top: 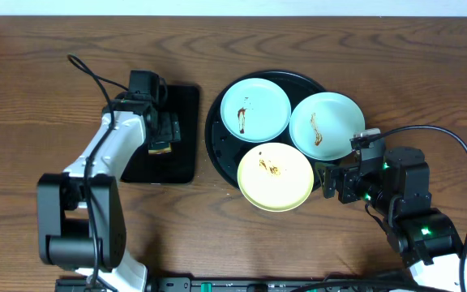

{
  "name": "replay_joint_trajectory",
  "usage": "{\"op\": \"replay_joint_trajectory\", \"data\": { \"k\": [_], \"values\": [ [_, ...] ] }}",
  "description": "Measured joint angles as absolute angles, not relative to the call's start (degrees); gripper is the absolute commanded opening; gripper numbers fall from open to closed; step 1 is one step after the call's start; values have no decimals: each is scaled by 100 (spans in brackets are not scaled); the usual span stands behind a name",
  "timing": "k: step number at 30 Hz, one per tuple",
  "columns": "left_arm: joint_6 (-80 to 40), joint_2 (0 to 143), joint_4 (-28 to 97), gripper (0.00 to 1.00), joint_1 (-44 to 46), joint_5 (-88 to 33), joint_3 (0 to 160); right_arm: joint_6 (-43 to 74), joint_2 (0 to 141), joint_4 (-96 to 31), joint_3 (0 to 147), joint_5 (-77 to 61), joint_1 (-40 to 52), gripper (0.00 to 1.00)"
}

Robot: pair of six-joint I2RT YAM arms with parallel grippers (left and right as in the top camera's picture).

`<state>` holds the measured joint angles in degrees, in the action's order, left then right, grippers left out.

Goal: Clean dirty plates on tray and stack at the side
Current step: 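Reach the left gripper to the sponge on the black tray and grasp it, then lift the sponge with the left gripper and move it toward the yellow plate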

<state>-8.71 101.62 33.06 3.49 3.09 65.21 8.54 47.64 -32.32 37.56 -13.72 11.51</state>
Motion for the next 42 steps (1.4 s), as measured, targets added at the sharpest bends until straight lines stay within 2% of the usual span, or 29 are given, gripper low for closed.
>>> {"op": "replay_joint_trajectory", "data": {
  "k": [2,3,8,16,23,37,40,42],
  "values": [
    [-871,10250,3275,86,349,285,6521,854,4764,-3234,3756,-1369,1151,94],
    [-871,10289,3251,78,349,272,6521,854,4764,-3234,3756,-1372,1151,94],
    [-856,10486,3148,62,351,202,6521,854,4764,-3232,3756,-1372,1151,94],
    [-867,10514,3135,55,349,185,6519,854,4764,-3234,3756,-1372,1151,93],
    [-869,10514,3055,44,349,180,6497,854,4764,-3234,3756,-1369,1151,93],
    [-871,10525,3052,42,351,180,6497,854,4764,-3264,3756,-1372,1151,93],
    [-862,10586,3037,35,351,183,6497,854,4764,-3269,3756,-1369,1151,93],
    [-860,10610,3035,35,351,183,6497,854,4764,-3273,3756,-1369,1151,93]
  ]
}}
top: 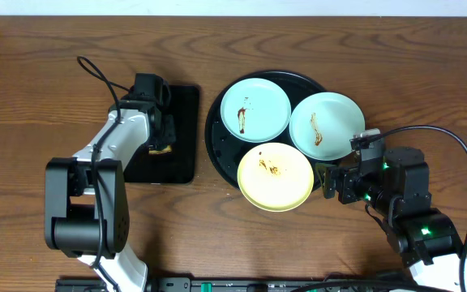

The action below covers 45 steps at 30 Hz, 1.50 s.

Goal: Clean dirty plates on tray and stack at the side
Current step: 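Lift the sponge with the left gripper and move it toward the yellow plate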

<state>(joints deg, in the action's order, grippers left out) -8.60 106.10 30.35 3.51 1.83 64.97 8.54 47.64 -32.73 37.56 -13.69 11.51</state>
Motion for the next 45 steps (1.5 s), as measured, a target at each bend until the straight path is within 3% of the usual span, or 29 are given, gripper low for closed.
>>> {"op": "replay_joint_trajectory", "data": {
  "k": [13,26,37,45],
  "values": [
    [-860,10610,3024,8,355,185,6497,854,4764,-3332,3756,-1372,1151,93],
    [-856,10571,3050,8,355,185,6497,854,4764,-3404,3756,-1369,1151,92],
    [-799,9378,3350,7,355,183,6429,856,4764,-3498,3756,-930,1151,90],
    [-740,9334,3413,7,355,-97,6425,856,4764,-3538,3756,-742,1151,90]
  ]
}}
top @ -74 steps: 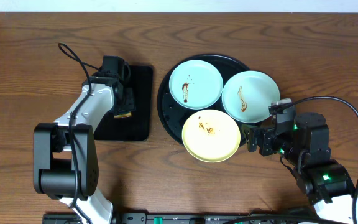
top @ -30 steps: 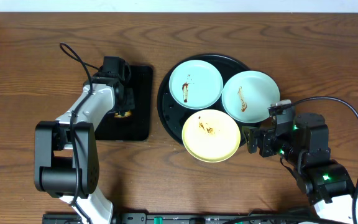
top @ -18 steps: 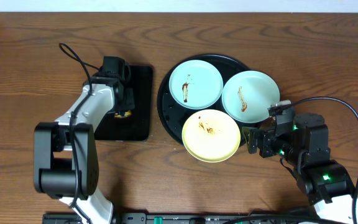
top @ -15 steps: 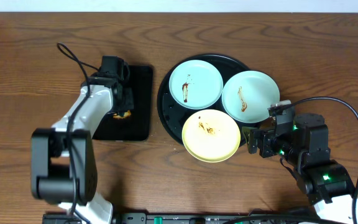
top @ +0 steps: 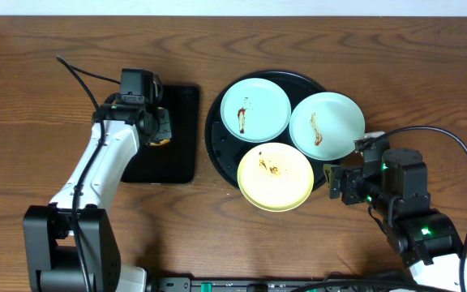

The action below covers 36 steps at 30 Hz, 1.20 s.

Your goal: Clean dirty plates on tray and stack at the side

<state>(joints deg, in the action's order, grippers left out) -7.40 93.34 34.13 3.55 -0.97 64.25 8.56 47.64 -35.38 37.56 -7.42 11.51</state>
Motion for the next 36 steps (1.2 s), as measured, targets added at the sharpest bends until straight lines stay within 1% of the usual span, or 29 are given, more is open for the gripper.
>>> {"op": "replay_joint_trajectory", "data": {
  "k": [10,12,14,16,18,20,21,23,24,25,27,32,36],
  "values": [
    [-742,9334,3415,8,355,-187,6425,856,4764,-3538,3756,-696,1151,90],
    [-742,9334,3417,7,355,-209,6425,856,4764,-3538,3756,-696,1151,88],
    [-742,9334,3424,7,355,-228,6425,851,4764,-3538,3756,-692,1151,83],
    [-722,9334,3426,7,355,-331,6425,858,4764,-3538,3756,-683,1151,67],
    [-589,9334,3430,7,346,-742,6425,886,4794,-3538,3756,-668,1151,56],
    [-456,9334,3433,7,357,-1347,6425,858,4884,-3533,3756,-690,1151,50],
    [-405,9334,3435,8,392,-1656,6425,869,4967,-3524,3756,-714,1151,50],
    [-346,9321,3444,8,445,-1992,6425,869,5135,-3461,3756,-816,1151,45],
    [-314,9303,3457,7,482,-2134,6425,871,5234,-3400,3756,-904,1151,40],
    [-292,9279,3472,7,519,-2237,6423,858,5349,-3326,3756,-991,1151,38],
    [-272,9161,3524,7,617,-2394,6423,871,5581,-3225,3758,-1164,1151,41],
    [-270,8626,3586,7,1164,-2578,6423,974,6267,-3120,3758,-1411,1155,40],
    [-272,8464,3586,7,1798,-2665,6423,1050,6875,-3065,3758,-1621,1155,36]
  ]
}}
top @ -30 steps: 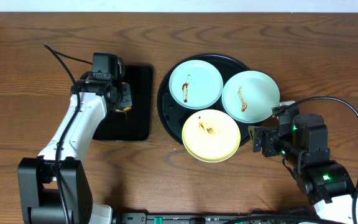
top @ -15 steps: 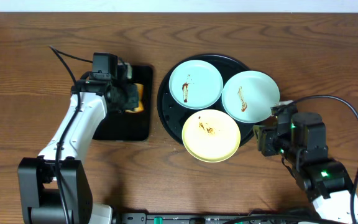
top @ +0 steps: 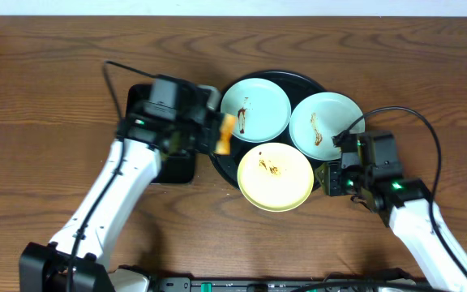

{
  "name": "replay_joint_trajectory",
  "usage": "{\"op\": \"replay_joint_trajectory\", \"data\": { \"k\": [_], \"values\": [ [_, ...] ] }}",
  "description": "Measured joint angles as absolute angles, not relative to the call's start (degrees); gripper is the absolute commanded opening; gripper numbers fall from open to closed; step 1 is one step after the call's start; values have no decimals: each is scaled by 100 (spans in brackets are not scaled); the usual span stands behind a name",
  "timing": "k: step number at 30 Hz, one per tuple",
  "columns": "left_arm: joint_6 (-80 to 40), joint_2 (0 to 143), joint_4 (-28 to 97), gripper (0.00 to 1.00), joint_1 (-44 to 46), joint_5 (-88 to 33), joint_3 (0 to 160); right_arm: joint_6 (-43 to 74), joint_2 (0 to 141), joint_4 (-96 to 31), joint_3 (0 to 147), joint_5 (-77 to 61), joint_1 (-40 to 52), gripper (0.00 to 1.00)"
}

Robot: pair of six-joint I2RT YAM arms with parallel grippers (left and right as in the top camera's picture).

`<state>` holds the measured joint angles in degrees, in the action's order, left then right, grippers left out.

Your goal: Clean dirty plates on tray and stack at the side

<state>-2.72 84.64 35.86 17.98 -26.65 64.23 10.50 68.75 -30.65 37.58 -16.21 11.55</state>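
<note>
A round black tray (top: pixel 217 154) carries three stained plates: a light blue one (top: pixel 259 101) at the upper left, a pale green one (top: pixel 335 118) on the right and a yellow one (top: pixel 286 186) in front. My left gripper (top: pixel 224 135) is shut on an orange-yellow sponge (top: pixel 228 134), which hangs over the tray's left rim beside the blue plate. My right gripper (top: pixel 329 178) stands open at the tray's right front edge, between the yellow and green plates, holding nothing.
A black mat (top: pixel 177 166) lies left of the tray, mostly hidden under my left arm. Cables trail from both arms. Bare wooden table (top: pixel 47 81) surrounds the tray and mat.
My left gripper has moved right from above the black mat to the tray's left rim, with the sponge in it. My right gripper has shifted slightly up and closer to the tray.
My left gripper was down on the sponge on the black mat, and stayed there at the following moment. Then it held the sponge near the mat's upper part, and now holds it beside the blue plate. My right gripper stayed by the tray's right edge.
</note>
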Motion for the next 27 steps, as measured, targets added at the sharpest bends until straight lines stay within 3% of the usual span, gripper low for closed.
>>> {"op": "replay_joint_trajectory", "data": {
  "k": [11,18,27],
  "values": [
    [-318,8781,3395,7,2976,-2709,6423,1363,8086,-2965,3758,-2104,1155,24],
    [-456,9067,3234,8,3212,-2707,6423,1503,8331,-2875,3800,-2265,1155,1],
    [-650,9312,2823,8,3546,-2707,6423,1577,8340,-2875,3819,-2272,1155,1]
  ]
}}
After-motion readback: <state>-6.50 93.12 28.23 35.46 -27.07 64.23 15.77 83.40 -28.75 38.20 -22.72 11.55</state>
